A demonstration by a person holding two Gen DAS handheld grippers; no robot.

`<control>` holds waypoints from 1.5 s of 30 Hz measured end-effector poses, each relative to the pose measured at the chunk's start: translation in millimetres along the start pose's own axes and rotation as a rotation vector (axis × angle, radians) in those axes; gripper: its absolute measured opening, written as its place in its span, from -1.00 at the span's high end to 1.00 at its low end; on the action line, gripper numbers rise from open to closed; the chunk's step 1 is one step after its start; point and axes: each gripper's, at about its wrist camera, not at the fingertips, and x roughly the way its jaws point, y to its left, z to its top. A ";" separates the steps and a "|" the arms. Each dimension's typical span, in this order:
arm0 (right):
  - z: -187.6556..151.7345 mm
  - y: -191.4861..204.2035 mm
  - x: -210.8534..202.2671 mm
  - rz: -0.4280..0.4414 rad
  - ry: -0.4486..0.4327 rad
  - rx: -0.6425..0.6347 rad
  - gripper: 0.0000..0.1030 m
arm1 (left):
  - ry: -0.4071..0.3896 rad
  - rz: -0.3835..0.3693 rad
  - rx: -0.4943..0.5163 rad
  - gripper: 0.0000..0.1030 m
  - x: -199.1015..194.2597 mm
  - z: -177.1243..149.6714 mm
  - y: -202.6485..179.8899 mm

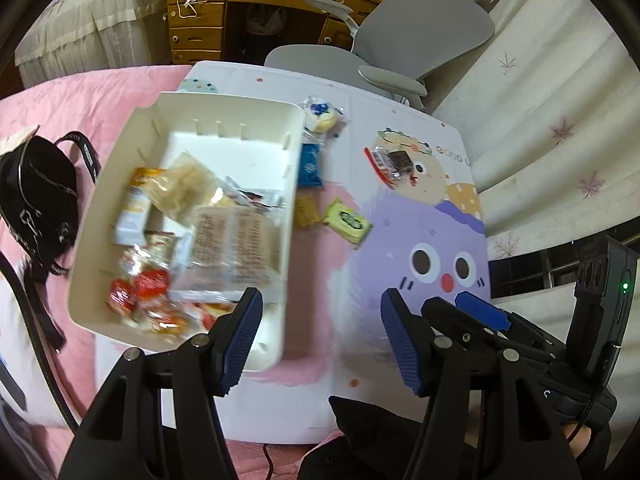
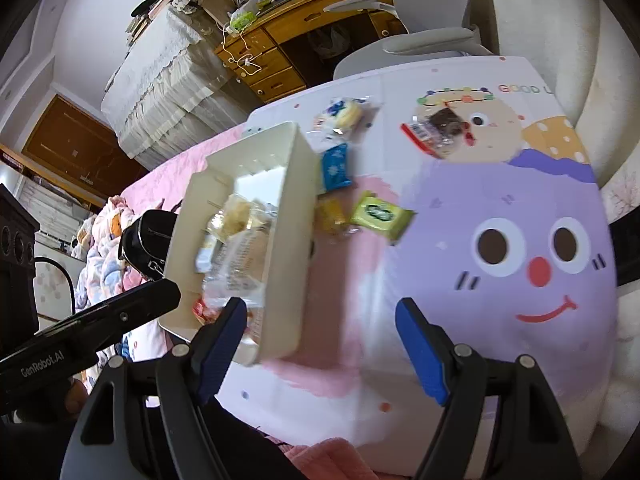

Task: Organize snacks
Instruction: 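Move both open tools back toward the green pack and red-edged candy pack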

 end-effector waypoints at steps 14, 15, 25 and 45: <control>14.8 -75.7 -31.7 -0.069 -0.037 -0.139 -0.50 | -0.060 0.051 -0.171 -0.61 44.0 -12.4 -58.4; 17.5 -80.4 -32.4 -0.079 -0.045 -0.145 -0.50 | -0.059 0.059 -0.181 -0.62 47.8 -11.5 -60.9; 49.2 -117.5 -23.7 -0.144 -0.131 -0.135 -0.50 | -0.047 0.123 -0.308 -0.63 96.0 16.3 -71.1; 130.8 -139.5 73.7 -0.200 -0.305 -0.307 -0.50 | -0.036 0.202 -0.533 -0.63 202.0 51.2 -54.3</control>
